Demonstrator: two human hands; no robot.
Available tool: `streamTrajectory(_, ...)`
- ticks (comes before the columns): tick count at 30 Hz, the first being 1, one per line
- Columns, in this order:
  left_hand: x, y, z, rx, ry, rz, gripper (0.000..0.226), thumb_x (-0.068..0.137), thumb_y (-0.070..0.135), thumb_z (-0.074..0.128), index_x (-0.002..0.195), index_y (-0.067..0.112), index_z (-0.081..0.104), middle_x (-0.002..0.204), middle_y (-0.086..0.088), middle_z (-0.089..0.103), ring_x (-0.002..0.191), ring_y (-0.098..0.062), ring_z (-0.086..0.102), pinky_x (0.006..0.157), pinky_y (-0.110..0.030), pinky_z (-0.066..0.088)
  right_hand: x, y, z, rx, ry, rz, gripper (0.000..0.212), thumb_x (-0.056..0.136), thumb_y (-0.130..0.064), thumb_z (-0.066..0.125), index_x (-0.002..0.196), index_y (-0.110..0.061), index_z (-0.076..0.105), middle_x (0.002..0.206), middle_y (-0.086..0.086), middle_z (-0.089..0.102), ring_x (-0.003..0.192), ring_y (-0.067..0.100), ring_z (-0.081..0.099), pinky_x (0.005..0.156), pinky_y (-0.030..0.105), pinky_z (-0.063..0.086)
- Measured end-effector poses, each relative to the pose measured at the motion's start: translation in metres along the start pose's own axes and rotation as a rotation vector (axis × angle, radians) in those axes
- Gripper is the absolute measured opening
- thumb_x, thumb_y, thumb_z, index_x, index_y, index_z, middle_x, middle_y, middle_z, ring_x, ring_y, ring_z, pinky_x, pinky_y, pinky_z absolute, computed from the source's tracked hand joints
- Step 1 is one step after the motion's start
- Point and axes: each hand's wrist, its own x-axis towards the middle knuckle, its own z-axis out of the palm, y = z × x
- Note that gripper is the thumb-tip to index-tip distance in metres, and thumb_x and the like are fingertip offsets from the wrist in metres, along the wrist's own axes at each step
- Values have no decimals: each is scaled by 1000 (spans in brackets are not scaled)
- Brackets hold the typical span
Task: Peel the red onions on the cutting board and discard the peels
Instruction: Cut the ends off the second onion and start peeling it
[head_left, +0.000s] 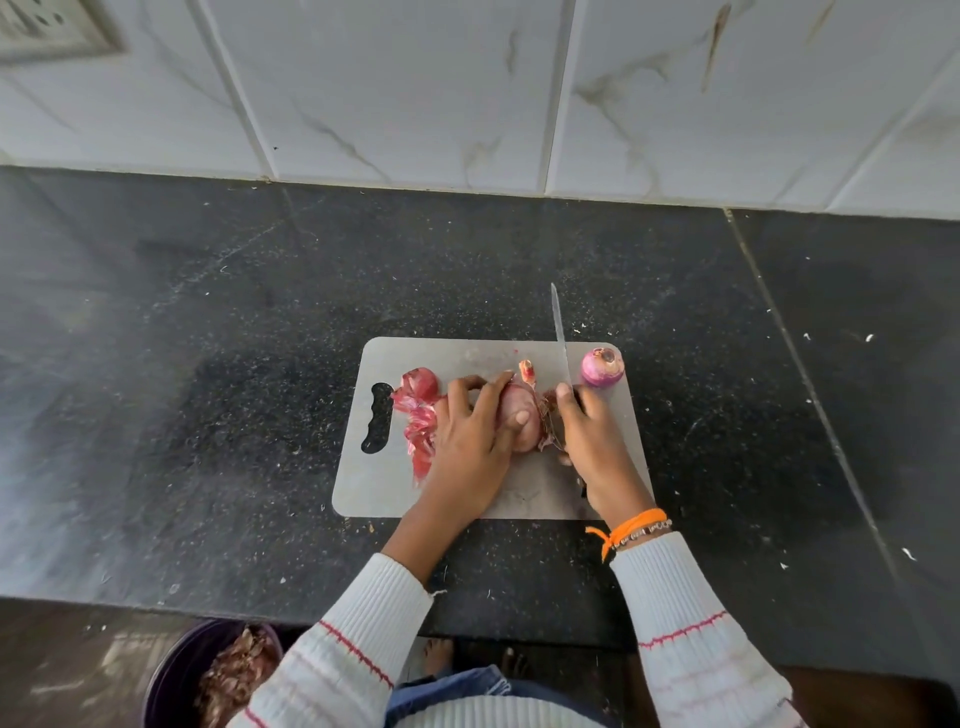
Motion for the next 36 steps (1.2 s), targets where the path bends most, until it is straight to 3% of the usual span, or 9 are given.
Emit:
streamTrajectory(2, 0, 2, 7, 29, 24, 34, 64, 86, 53, 25, 136, 17, 42, 130, -5, 41, 115, -20, 35, 98, -21, 21, -11, 2, -6, -4, 13, -15, 24, 100, -32, 33, 92, -22, 53, 96, 5, 61, 89, 19, 57, 78, 38, 49)
streamTrajectory(7, 4, 7, 20, -72, 48, 48, 60, 89, 48, 25, 131, 7, 40, 121, -9, 47, 110, -19, 42, 93, -18, 25, -51, 4, -17, -31, -15, 19, 32, 100, -32, 33, 76, -19, 51, 64, -4, 48, 58, 9, 43, 52, 21, 32)
streamTrajectory(11, 4, 12, 26, -127, 54, 45, 61, 89, 53, 23, 129, 10, 40, 117, -3, 44, 107, -12, 40, 92, -20, 28, -67, 0, -20, -155, -60, 57, 32, 100, -30, 31, 83, -13, 53, 74, -4, 51, 69, 10, 49, 66, 29, 43)
streamTrajectory(16, 8, 14, 29, -74, 64, 32, 62, 88, 55, 21, 127, 10, 41, 117, -5, 44, 104, -14, 39, 88, -18, 25, -62, -1, -20, -207, -47, 115, 34, 101, -31, 29, 85, -13, 53, 77, -3, 53, 76, 14, 54, 68, 28, 44)
streamTrajectory(19, 10, 17, 31, -37, 70, 59, 59, 89, 51, 24, 126, 9, 42, 117, -6, 45, 104, -15, 39, 87, -16, 23, -57, -5, -20, 75, -104, 286, 34, 101, -33, 30, 80, -14, 49, 60, 0, 44, 46, 6, 41, 43, 20, 32)
streamTrajectory(21, 11, 16, 32, -36, 77, 63, 59, 89, 50, 23, 126, 8, 42, 117, -7, 45, 106, -17, 40, 88, -17, 24, -54, -7, -21, 181, -103, 327, 34, 101, -32, 30, 81, -12, 48, 56, 1, 40, 38, 4, 32, 37, 17, 25)
streamTrajectory(29, 13, 15, 33, -67, 94, 61, 55, 91, 47, 23, 123, 7, 41, 116, -8, 43, 107, -19, 40, 94, -26, 31, -59, -6, -21, -10, -78, 179, 35, 100, -32, 31, 75, -16, 50, 60, -2, 46, 51, 8, 39, 49, 22, 28)
streamTrajectory(34, 13, 15, 34, -73, 117, 65, 49, 93, 43, 25, 121, 7, 42, 113, -7, 42, 106, -17, 40, 94, -29, 34, -61, -11, -18, -168, -76, 123, 35, 101, -31, 28, 82, -13, 51, 73, -2, 52, 69, 11, 51, 66, 28, 42)
streamTrajectory(36, 15, 14, 35, -71, 121, 62, 50, 93, 44, 26, 120, 6, 43, 113, -7, 42, 105, -16, 40, 93, -26, 33, -59, -14, -18, -212, -100, 119, 33, 101, -31, 27, 84, -14, 49, 77, -1, 53, 67, 6, 48, 59, 23, 39)
